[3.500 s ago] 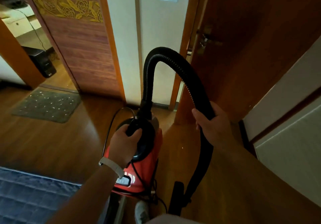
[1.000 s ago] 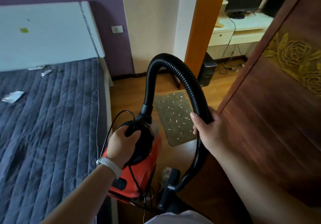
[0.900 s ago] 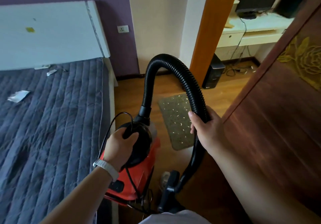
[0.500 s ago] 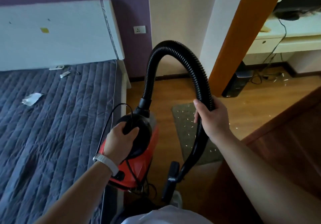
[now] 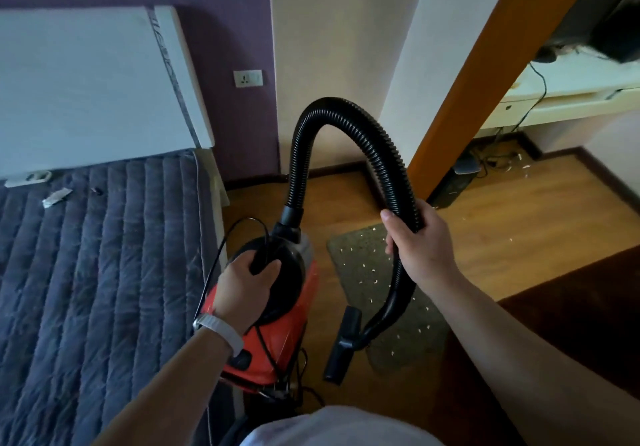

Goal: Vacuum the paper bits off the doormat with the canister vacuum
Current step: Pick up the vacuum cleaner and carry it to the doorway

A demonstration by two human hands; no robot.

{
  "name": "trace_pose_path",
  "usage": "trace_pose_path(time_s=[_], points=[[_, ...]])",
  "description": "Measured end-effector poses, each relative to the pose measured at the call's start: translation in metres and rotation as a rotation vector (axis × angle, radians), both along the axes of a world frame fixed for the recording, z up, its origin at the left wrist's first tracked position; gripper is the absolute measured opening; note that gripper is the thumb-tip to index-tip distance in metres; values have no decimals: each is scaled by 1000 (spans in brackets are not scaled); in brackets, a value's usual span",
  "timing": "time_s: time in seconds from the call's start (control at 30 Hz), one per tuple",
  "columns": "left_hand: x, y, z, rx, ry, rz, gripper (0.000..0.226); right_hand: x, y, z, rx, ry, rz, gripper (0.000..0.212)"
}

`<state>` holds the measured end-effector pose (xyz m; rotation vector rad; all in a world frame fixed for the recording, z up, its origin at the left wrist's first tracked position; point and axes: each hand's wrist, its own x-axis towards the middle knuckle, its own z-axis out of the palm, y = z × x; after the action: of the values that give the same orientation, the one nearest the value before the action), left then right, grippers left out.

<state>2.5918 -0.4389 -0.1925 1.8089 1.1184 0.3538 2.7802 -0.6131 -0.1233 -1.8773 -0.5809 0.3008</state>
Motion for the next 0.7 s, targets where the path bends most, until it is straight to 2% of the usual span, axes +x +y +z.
trace_pose_path(time_s=[0.1, 0.23, 0.37, 0.6, 0.7], points=[[22, 46, 7, 7, -3, -65, 12, 12, 37, 8, 3, 14, -47, 18], [55, 99, 15, 21, 7, -112, 17, 31, 67, 15, 21, 7, -120, 7], [96, 140, 20, 50, 12, -154, 9, 57, 95, 9, 35, 57, -177, 11], [182, 192, 5, -10, 32, -147, 13, 131, 150, -24, 55, 143, -218, 9], [224, 211, -1, -29, 49, -137, 16, 175, 179, -43, 75, 247, -218, 11]])
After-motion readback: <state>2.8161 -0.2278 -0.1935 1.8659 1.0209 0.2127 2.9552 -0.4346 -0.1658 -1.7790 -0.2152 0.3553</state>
